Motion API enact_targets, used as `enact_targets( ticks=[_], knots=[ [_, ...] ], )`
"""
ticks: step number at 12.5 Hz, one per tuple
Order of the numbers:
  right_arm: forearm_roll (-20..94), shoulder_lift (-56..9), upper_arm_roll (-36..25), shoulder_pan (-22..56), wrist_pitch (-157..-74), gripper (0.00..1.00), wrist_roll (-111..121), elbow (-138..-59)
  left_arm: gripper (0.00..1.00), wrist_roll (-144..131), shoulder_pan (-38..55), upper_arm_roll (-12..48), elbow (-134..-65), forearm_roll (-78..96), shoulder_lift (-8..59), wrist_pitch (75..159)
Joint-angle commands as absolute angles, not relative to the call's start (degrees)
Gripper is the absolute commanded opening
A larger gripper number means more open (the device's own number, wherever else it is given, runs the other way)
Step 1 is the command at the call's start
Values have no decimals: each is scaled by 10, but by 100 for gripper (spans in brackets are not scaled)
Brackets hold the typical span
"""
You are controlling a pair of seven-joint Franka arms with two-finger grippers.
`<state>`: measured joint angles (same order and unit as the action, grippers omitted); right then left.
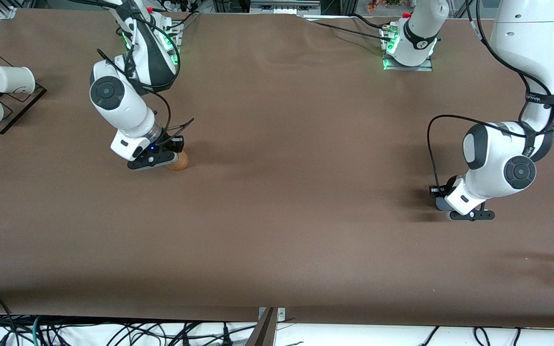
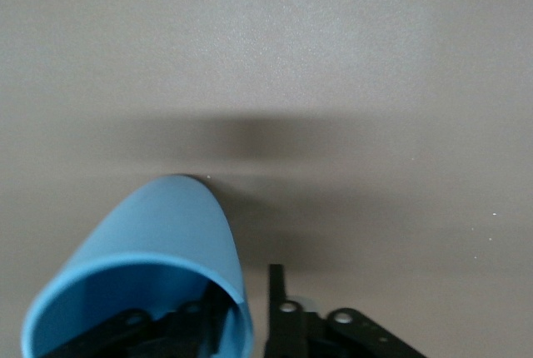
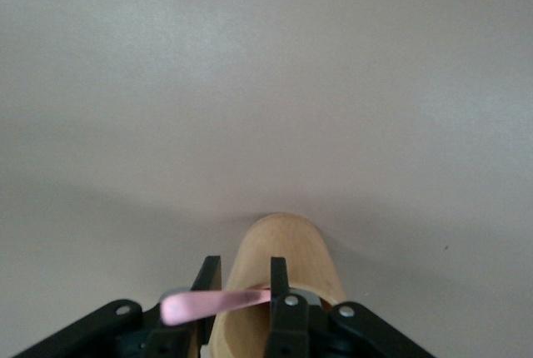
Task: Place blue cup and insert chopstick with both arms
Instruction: 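Grasp the chopstick with the right gripper while the left gripper grasps the cup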
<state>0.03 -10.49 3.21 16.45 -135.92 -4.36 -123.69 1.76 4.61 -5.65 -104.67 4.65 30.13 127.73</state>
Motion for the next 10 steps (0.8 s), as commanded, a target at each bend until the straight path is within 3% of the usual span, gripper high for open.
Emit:
enact_targets(
  ticks=[1, 5, 10],
  knots=[
    [-6, -98, 22, 161, -1366, 19, -9, -1241, 0, 52, 42, -54, -1046, 37, 295, 1277],
    [-6, -96, 15, 161, -1367, 8, 4, -1237, 0, 47, 44, -44, -1018, 47, 280, 1250],
    [-6, -93, 15, 161, -1366, 1, 4, -1232, 0, -40, 48, 60, -975, 45, 274, 1230]
  ],
)
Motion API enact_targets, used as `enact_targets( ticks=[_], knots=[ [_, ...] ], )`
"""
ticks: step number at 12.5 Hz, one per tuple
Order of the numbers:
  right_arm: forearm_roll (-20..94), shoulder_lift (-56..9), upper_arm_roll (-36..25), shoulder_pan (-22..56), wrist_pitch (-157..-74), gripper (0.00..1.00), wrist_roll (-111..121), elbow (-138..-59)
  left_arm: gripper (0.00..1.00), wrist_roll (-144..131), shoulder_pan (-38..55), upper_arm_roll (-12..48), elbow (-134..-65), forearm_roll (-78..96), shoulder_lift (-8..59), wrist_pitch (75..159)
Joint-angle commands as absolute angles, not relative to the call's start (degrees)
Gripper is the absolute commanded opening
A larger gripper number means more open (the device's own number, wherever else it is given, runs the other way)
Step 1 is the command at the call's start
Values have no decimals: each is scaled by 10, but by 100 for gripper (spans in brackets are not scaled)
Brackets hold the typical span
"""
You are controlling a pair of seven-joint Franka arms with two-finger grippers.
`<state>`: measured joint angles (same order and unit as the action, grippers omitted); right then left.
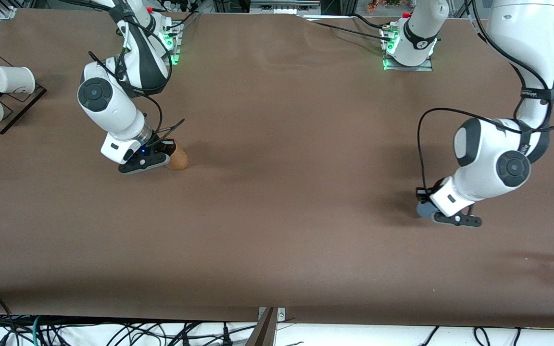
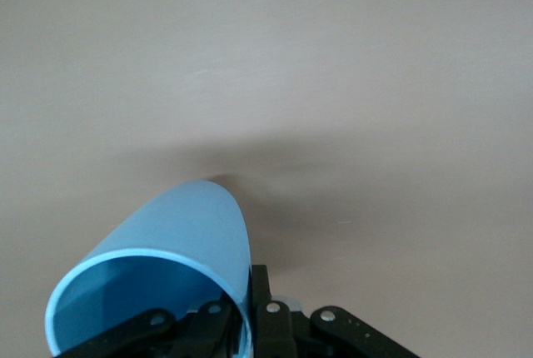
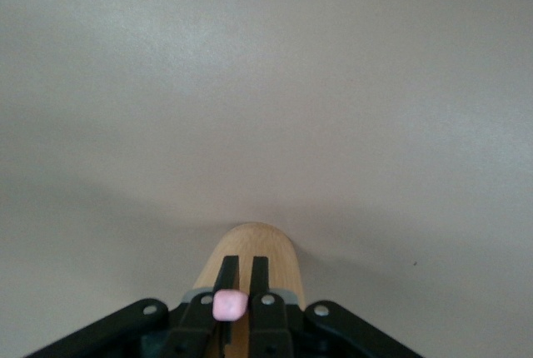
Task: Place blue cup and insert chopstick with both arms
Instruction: 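Lift the chopstick with the right gripper while the left gripper moves the cup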
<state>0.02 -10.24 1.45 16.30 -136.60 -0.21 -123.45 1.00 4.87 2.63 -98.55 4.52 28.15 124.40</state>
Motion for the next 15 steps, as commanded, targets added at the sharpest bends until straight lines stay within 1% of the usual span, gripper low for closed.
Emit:
enact_targets(
  ticks=[1, 2, 5, 7, 9, 12, 15],
  knots=[
    [-6, -91, 15, 161, -1364, 1, 4, -1228, 0, -85, 49, 84, -970, 45, 273, 1227],
    [-6, -87, 15, 161, -1362, 1, 4, -1220, 0, -122, 49, 110, -969, 44, 272, 1226],
    [-6, -80, 14, 161, -1354, 1, 12, -1184, 0, -218, 67, 162, -959, 36, 275, 1229],
    [-6, -83, 13, 159, -1317, 1, 16, -1145, 0, -227, 124, 163, -910, 37, 307, 1228],
    [-5, -87, 13, 157, -1269, 1, 16, -1103, 0, -280, 183, 153, -880, 37, 336, 1228],
    [-2, -87, 13, 157, -1218, 1, 15, -1063, 0, -374, 282, 100, -824, 37, 387, 1228],
    [3, -99, 14, 156, -1165, 0, 14, -1000, 0, -420, 326, 75, -805, 38, 426, 1228]
  ],
)
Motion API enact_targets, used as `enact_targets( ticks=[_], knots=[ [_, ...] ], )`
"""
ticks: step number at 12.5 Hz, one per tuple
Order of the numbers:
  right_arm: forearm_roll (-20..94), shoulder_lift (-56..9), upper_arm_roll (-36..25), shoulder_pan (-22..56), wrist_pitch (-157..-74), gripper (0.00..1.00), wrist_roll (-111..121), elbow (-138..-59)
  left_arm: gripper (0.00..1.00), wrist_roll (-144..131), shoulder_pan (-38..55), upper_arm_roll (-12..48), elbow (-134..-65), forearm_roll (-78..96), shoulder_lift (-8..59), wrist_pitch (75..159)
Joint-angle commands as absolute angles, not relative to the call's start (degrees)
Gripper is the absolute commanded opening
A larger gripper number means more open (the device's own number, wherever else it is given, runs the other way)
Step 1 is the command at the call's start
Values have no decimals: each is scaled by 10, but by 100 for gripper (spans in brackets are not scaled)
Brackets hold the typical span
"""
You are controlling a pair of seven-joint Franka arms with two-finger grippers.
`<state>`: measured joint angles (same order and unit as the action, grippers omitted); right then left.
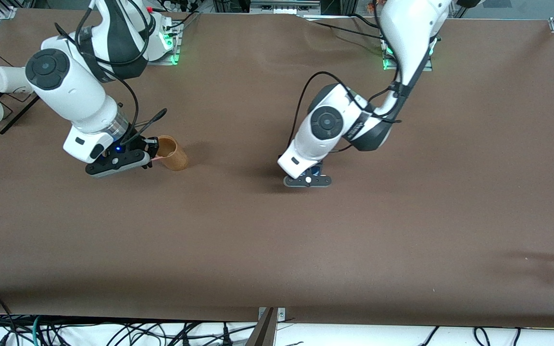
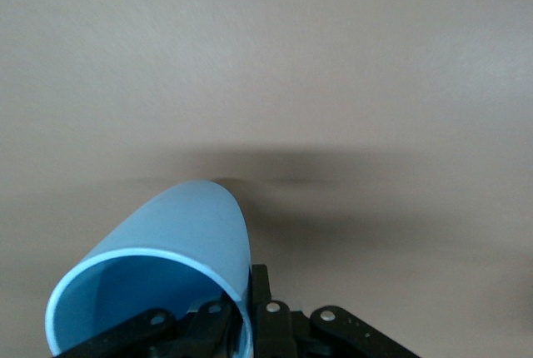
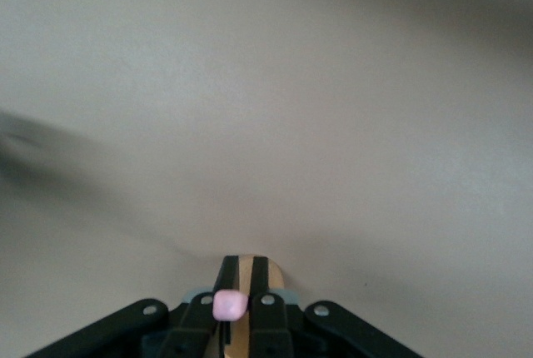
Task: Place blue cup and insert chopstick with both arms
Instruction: 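Lift the chopstick with the right gripper while the left gripper moves the cup, then carry the chopstick over the blue cup while the left gripper withdraws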
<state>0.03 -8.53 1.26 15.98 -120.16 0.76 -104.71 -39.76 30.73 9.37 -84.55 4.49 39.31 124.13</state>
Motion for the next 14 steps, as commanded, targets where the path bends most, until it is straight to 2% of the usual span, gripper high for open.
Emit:
enact_targets(
  ticks=[1, 4, 5, 6, 7, 8, 11, 14],
  knots=[
    [4, -105, 14, 156, -1156, 0, 13, -985, 0, -424, 331, 73, -805, 38, 432, 1229],
    [9, -118, 15, 156, -1150, 0, 11, -962, 0, -440, 331, 72, -804, 38, 446, 1233],
    [17, -125, 15, 157, -1150, 0, 11, -954, 6, -437, 330, 69, -798, 39, 446, 1233],
    [25, -133, 16, 158, -1150, 0, 9, -946, 28, -436, 328, 69, -794, 40, 445, 1234],
    [32, -141, 16, 159, -1150, 0, 8, -936, 70, -434, 324, 66, -789, 43, 443, 1233],
    [38, -150, 17, 162, -1150, 0, 7, -926, 100, -439, 323, 66, -787, 47, 440, 1233],
    [47, -167, 22, 174, -1150, 0, -28, -909, 100, -444, 316, 66, -767, 88, 427, 1212],
    [47, -187, 22, 207, -1150, 0, -87, -874, 100, -436, 295, 66, -714, 101, 404, 1090]
  ],
)
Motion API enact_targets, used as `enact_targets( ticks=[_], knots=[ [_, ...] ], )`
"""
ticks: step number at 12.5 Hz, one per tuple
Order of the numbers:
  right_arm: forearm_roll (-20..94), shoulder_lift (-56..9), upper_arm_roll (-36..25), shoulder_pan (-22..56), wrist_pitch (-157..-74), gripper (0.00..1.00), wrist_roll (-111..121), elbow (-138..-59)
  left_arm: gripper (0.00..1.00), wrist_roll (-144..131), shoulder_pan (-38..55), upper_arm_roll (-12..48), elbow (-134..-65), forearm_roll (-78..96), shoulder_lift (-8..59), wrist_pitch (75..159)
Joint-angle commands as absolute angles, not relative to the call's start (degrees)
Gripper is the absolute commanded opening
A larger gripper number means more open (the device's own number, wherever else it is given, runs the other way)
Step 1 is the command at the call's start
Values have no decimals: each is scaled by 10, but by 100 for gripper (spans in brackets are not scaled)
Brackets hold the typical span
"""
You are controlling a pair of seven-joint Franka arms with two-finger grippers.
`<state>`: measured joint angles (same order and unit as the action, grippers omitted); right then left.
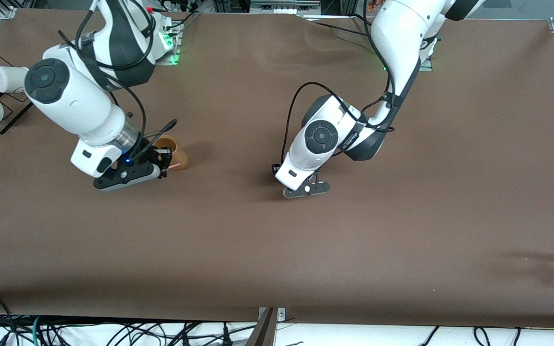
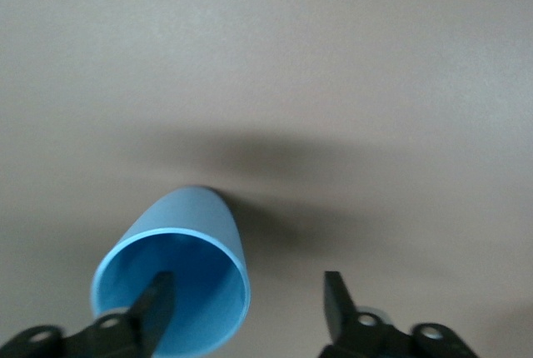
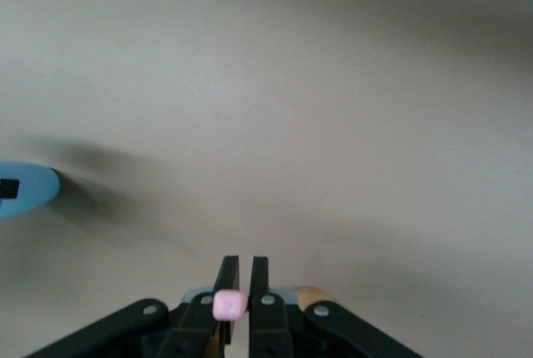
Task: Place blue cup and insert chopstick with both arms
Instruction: 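Carry the chopstick over the blue cup while the left gripper withdraws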
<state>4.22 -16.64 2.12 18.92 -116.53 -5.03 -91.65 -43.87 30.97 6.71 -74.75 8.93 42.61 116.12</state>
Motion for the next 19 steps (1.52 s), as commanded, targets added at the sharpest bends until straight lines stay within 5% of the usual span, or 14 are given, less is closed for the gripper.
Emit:
enact_targets(
  ticks=[1, 10, 19],
  knots=[
    [48, -192, 22, 220, -1151, 0, -106, -861, 100, -433, 278, 66, -710, 98, 385, 1064],
    [41, -250, 20, 381, -1339, 0, -403, -853, 100, -184, 83, 65, -710, 36, 239, 856],
    [-28, -302, 18, 433, -1412, 0, -504, -853, 100, -25, -2, 33, -787, 5, 99, 786]
  ],
)
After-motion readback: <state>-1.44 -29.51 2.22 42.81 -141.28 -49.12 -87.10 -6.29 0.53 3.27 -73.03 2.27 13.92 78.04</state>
